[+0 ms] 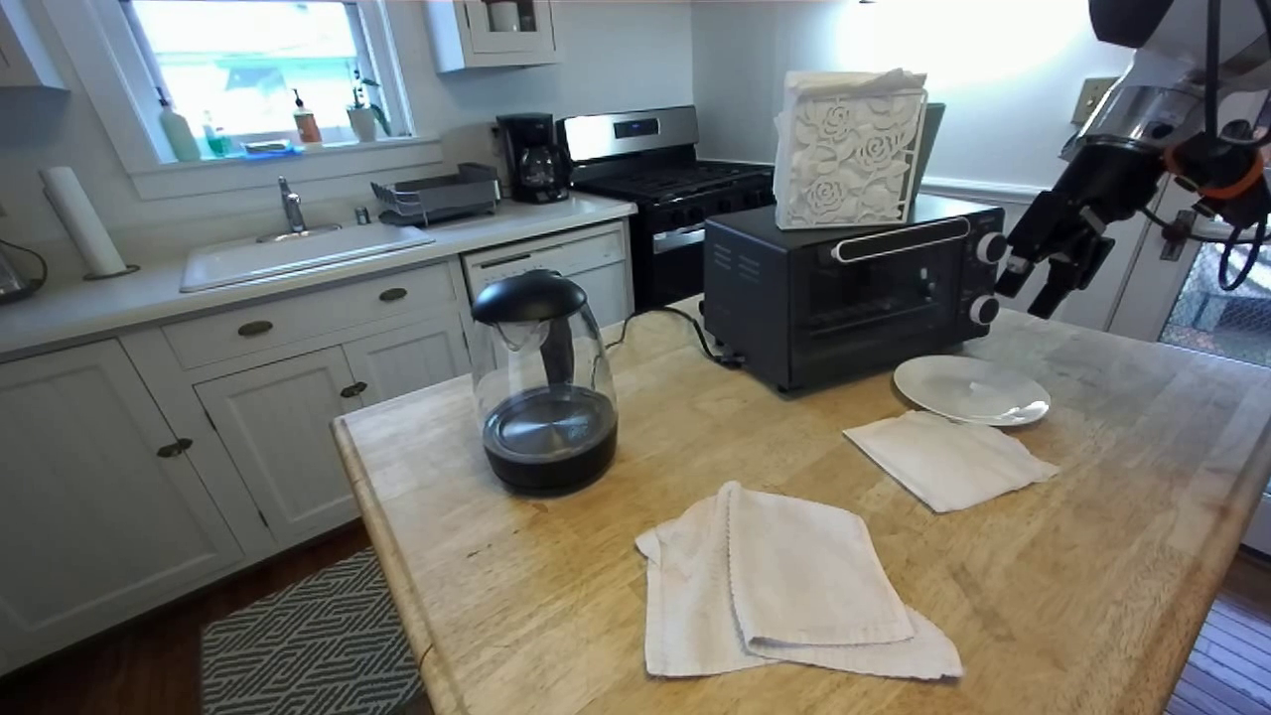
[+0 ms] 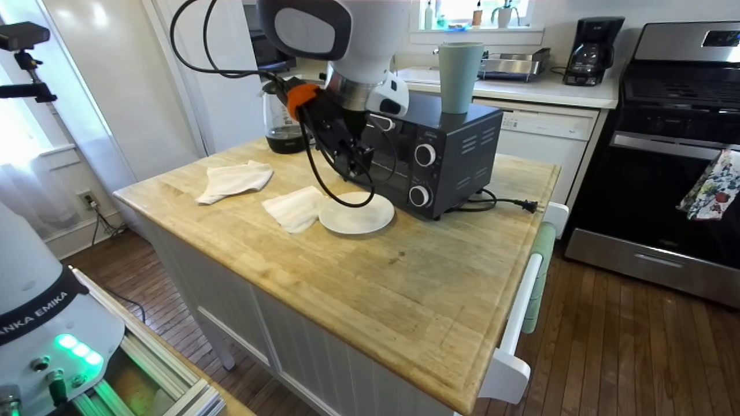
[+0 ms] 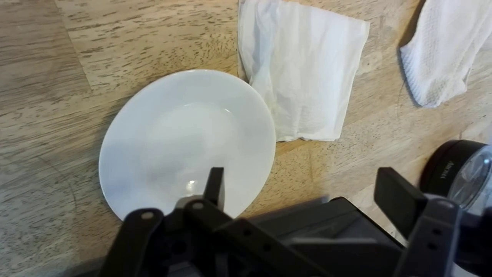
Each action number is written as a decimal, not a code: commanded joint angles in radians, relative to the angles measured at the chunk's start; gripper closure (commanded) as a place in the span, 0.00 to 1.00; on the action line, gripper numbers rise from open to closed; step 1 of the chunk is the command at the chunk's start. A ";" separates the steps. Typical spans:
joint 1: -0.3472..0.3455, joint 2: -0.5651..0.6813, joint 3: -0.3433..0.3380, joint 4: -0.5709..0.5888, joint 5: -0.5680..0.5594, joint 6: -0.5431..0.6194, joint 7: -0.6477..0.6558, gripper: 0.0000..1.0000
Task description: Pick up the white plate and move it to the left of the table
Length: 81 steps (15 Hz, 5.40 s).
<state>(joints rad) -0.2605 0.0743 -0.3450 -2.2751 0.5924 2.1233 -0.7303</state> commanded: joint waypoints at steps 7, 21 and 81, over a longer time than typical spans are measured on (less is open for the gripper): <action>-0.150 0.187 0.014 0.142 0.046 -0.103 -0.107 0.00; -0.287 0.454 0.120 0.330 0.201 -0.100 -0.336 0.00; -0.241 0.118 0.051 -0.025 0.198 -0.616 -0.279 0.99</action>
<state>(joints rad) -0.5731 0.3130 -0.2874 -2.1125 0.7409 1.3830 -1.0150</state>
